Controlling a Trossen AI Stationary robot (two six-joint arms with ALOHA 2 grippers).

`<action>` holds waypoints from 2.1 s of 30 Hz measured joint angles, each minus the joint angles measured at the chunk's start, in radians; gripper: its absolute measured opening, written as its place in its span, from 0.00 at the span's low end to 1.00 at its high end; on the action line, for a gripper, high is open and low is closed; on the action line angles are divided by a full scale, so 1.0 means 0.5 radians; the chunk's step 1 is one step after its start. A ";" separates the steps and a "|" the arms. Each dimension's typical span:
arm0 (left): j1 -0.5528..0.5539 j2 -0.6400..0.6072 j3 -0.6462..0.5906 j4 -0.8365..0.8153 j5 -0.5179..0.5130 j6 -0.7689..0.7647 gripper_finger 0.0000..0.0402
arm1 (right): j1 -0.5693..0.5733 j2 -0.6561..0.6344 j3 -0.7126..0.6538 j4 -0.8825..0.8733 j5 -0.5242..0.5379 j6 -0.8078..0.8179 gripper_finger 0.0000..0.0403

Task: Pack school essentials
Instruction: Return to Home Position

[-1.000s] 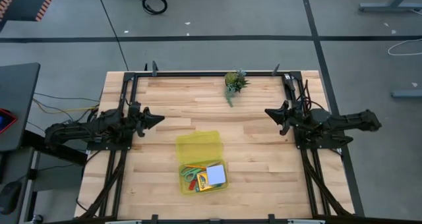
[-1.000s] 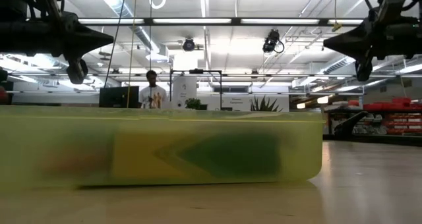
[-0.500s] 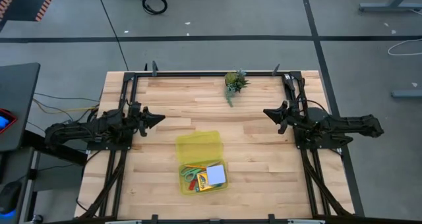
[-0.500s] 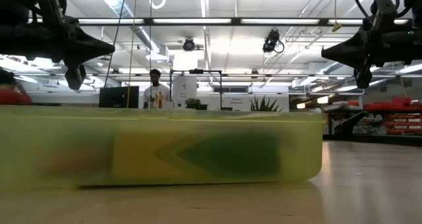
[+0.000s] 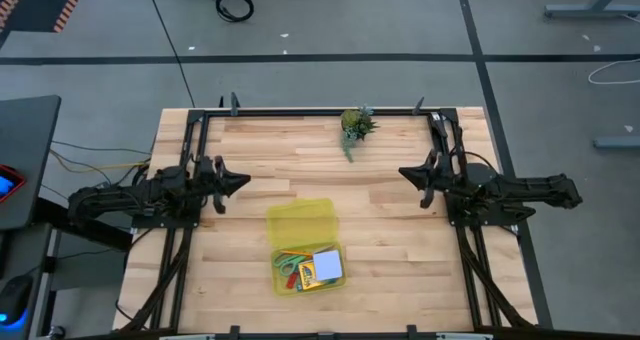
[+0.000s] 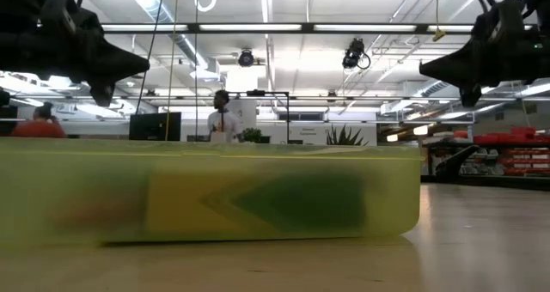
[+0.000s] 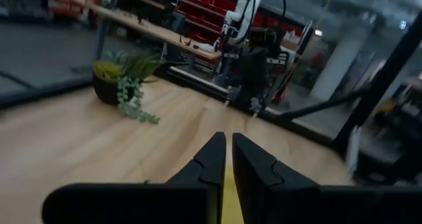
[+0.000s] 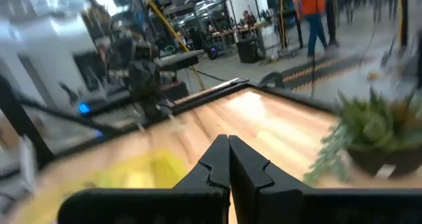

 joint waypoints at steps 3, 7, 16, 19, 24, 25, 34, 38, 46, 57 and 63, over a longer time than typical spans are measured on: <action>0.000 0.000 0.000 -0.003 0.001 0.209 0.09 | 0.000 0.013 0.000 -0.001 0.000 -0.282 0.02; 0.000 0.000 0.000 -0.007 0.000 0.435 0.07 | 0.000 0.055 0.000 -0.002 0.001 -0.499 0.02; 0.000 -0.001 -0.004 0.112 -0.014 0.642 0.08 | 0.000 0.132 0.000 -0.002 0.001 -0.529 0.02; 0.000 0.000 -0.004 0.110 -0.012 0.642 0.09 | 0.000 0.131 0.000 -0.002 0.001 -0.528 0.02; 0.000 0.000 -0.004 0.120 -0.012 0.642 0.08 | 0.000 0.131 0.000 -0.001 0.001 -0.523 0.02; 0.000 0.000 -0.004 0.121 -0.011 0.642 0.07 | 0.000 0.131 0.000 -0.001 0.001 -0.523 0.02; 0.000 0.000 -0.004 0.127 -0.006 0.642 0.07 | 0.000 0.131 0.000 -0.001 0.001 -0.523 0.02; 0.000 0.000 -0.004 0.128 -0.006 0.642 0.09 | 0.000 0.131 0.000 -0.001 0.001 -0.523 0.02; 0.000 0.000 -0.004 0.133 -0.006 0.642 0.06 | 0.000 0.131 0.000 -0.001 0.002 -0.523 0.02; 0.000 0.000 -0.004 0.133 -0.006 0.643 0.09 | 0.000 0.131 0.000 -0.001 0.002 -0.523 0.02; 0.000 0.000 -0.004 0.133 -0.006 0.641 0.07 | 0.000 0.131 0.000 -0.001 0.002 -0.523 0.02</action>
